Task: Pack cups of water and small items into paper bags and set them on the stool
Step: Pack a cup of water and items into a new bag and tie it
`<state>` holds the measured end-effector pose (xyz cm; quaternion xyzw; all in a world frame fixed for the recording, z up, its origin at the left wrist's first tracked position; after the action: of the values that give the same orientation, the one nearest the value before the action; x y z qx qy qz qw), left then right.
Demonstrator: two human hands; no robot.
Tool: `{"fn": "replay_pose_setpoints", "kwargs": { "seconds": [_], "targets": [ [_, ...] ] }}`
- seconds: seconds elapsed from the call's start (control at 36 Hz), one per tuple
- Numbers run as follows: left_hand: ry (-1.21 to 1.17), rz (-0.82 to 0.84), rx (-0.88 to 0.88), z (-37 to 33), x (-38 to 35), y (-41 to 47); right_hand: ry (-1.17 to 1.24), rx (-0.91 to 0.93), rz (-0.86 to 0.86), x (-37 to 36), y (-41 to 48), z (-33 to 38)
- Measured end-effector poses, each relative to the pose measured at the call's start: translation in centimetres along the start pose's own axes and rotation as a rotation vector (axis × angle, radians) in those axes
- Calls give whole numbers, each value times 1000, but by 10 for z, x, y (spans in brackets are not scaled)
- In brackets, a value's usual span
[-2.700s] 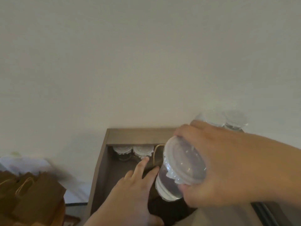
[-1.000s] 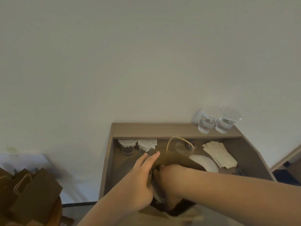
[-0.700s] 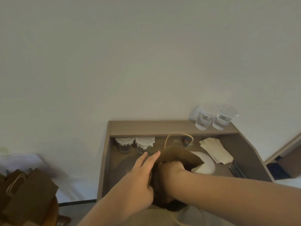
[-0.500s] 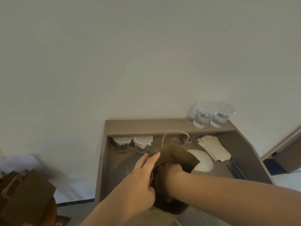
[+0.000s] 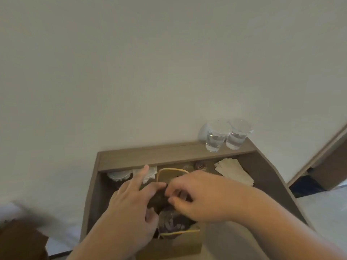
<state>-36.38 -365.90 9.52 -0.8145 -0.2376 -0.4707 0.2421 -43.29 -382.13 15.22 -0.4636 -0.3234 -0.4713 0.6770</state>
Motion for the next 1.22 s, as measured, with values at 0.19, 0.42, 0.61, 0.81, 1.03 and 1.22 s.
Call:
{"fn": "replay_pose_setpoints", "kwargs": {
  "seconds": [0.19, 0.42, 0.61, 0.81, 1.03, 1.22],
  "targets": [
    [-88, -318, -320, -45, 24, 6, 413, -153, -463, 8, -58, -106],
    [84, -303, -311, -78, 14, 29, 184, -832, -143, -112, -58, -292],
    [107, -295, -258, -80, 8, 27, 287, -999, -105, -188, -70, -350],
    [102, -335, -239, -78, 7, 26, 241, -1061, -259, -208, -63, -371],
    [106, -339, -236, -77, 5, 17, 171, -1124, -171, -198, -62, -378],
    [106, -313, -269, -73, 1, 12, 170, -1077, -83, -168, -67, -363]
  ]
}}
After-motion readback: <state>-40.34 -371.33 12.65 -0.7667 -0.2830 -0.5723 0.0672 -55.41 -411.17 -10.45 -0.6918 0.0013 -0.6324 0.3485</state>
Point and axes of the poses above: each hand's wrist, its own y-axis towards the middle knuckle, its own x-axis out of the back of the hand, z = x × y, the point moved 4 cm from there along y, towards the middle knuckle, and after that the axes turned 6 degrees about z, right-handed, at the moved point
